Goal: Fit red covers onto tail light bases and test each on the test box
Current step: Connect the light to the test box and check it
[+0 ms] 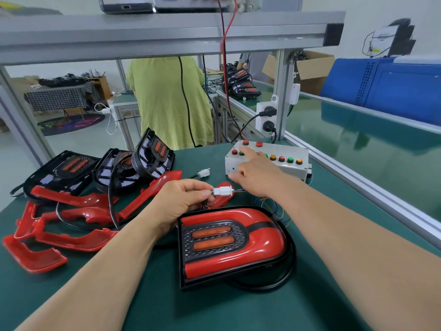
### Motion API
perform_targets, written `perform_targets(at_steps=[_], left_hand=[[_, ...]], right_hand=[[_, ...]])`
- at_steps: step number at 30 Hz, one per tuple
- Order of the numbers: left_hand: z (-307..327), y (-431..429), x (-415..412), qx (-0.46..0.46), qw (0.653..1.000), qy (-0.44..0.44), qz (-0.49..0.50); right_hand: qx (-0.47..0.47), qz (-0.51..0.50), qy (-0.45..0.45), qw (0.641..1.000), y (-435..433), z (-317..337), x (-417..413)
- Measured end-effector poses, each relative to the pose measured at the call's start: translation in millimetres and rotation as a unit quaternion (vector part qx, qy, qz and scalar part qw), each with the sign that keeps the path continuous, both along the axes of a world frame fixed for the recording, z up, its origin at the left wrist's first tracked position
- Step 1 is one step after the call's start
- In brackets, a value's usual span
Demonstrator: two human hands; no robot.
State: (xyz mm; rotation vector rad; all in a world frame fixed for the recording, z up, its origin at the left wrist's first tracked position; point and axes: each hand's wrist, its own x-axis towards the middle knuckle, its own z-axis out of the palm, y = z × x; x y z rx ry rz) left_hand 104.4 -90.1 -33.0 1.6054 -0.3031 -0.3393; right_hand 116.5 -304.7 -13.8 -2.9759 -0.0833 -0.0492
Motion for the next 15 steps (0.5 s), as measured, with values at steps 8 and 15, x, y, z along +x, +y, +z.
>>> perform_targets(at_steps=[8,15], left_hand=[[-1,0,1,0.01,1.0,-0.008,-0.002],[-3,1,2,0.0,1.0,-0.001,-0.003]], right_hand=[[-0.057,0.015,0.008,0.998,6,3,19],[-0.045,0.003,0.018,0.999,6,-1,28]])
